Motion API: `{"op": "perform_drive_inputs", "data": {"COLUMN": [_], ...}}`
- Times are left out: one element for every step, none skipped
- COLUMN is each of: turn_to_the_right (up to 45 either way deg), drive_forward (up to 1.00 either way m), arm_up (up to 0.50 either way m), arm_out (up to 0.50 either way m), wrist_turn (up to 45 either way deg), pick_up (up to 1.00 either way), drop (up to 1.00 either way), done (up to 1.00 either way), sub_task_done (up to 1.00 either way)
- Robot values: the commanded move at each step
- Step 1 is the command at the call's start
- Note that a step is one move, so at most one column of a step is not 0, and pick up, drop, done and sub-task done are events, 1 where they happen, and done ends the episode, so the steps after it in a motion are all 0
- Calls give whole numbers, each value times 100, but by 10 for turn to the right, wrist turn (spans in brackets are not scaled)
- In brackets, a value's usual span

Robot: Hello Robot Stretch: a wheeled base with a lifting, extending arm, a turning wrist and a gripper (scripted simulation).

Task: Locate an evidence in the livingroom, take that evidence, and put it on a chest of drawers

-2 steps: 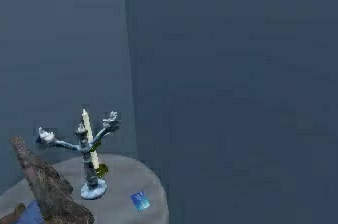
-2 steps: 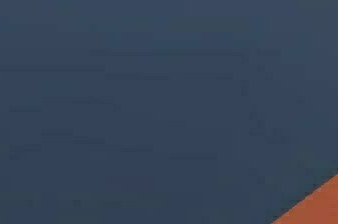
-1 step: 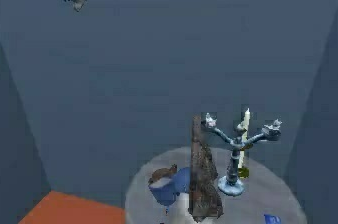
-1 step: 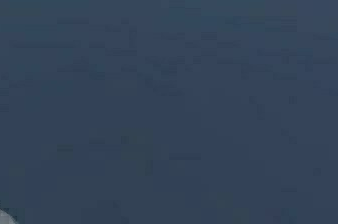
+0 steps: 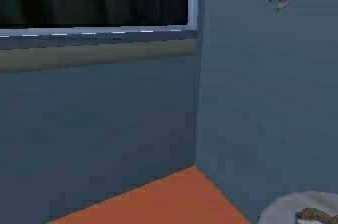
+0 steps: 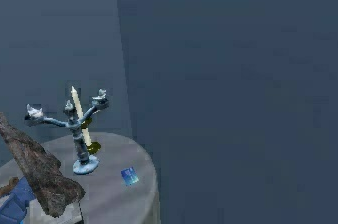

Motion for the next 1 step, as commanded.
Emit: {"op": "perform_drive_inputs", "data": {"turn_to_the_right": [0], "drive_forward": [0], "arm_up": [50], "arm_out": [0], "wrist_turn": [0], "pick_up": [0], "drop": [0], "done": [0], "sub_task_done": [0]}}
